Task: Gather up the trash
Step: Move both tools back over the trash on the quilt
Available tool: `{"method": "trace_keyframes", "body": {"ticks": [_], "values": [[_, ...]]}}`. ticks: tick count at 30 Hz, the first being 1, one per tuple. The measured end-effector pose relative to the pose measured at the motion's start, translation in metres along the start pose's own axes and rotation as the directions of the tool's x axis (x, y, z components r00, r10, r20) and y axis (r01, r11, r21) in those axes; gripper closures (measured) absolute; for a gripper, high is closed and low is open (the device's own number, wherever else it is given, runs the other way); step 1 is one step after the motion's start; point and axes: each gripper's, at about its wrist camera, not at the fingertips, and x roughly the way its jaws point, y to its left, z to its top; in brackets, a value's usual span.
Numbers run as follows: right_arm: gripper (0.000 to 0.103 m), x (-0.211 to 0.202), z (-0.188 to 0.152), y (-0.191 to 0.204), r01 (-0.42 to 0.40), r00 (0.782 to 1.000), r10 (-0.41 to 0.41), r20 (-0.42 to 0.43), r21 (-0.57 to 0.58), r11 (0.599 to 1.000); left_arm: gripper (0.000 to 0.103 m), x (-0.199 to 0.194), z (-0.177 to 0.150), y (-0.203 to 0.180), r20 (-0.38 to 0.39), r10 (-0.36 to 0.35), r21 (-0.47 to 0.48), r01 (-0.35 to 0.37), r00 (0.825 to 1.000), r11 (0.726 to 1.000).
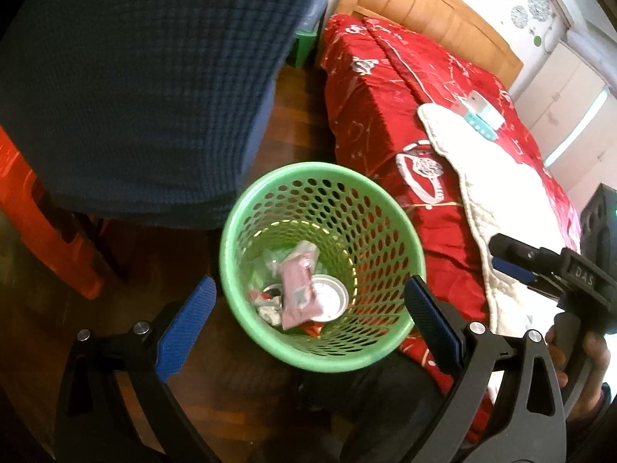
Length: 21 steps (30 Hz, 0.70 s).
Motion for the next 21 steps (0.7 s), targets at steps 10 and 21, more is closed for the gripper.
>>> {"method": "trace_keyframes", "body": {"ticks": [10,21], "values": [[0.023,-0.066,-0.019,-0.065,0.194,0.976,-0.196,0.099,0.026,0.981,0.007,0.013,-0.002,-0.052,-0.033,-0.045,0.094,0.048,0.998,0.994],[0.024,-0.161,-0.041,-0.179,0.334,0.913,-0.371,0.167,0.215,0.918,0.007,0.031,0.000,-0.129,-0.078,-0.109,0.214,0.124,0.991,0.969]]}}
